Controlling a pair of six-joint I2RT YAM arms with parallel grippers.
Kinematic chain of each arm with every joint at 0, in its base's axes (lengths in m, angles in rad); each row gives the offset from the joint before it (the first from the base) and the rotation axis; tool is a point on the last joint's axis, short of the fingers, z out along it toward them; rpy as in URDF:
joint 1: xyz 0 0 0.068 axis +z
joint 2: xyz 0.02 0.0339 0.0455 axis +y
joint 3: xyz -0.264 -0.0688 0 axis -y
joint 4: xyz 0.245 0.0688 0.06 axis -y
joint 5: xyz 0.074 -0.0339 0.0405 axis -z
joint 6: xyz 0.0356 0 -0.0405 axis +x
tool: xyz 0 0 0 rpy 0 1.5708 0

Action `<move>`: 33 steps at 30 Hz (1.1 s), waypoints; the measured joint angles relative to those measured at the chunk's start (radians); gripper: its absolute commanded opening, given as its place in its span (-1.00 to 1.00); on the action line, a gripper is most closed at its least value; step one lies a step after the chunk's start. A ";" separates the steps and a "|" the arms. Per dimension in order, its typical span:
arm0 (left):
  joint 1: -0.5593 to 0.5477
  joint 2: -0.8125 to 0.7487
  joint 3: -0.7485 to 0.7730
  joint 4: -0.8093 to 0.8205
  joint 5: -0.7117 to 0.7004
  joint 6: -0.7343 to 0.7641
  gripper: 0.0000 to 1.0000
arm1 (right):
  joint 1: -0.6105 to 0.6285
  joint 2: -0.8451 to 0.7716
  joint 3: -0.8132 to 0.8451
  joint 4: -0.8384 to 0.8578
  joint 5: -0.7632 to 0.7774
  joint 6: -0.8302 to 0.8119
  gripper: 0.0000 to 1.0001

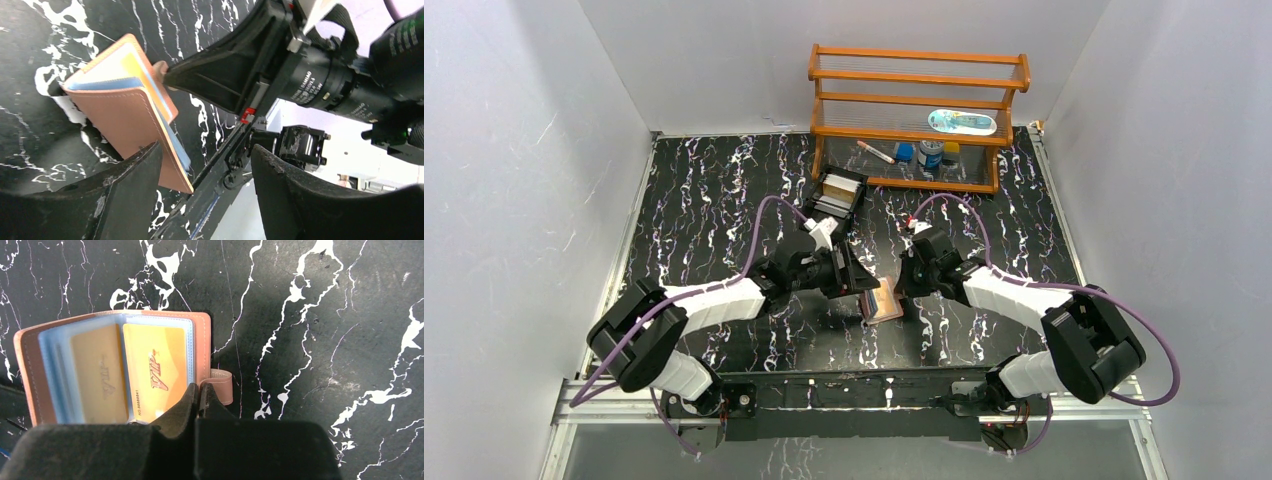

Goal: Put the credit cards into the card holder
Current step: Close the card holder at the center of the board.

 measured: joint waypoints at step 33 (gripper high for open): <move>-0.019 0.236 0.241 -0.243 -0.085 0.273 -0.83 | -0.002 -0.023 -0.023 0.028 -0.010 0.064 -0.93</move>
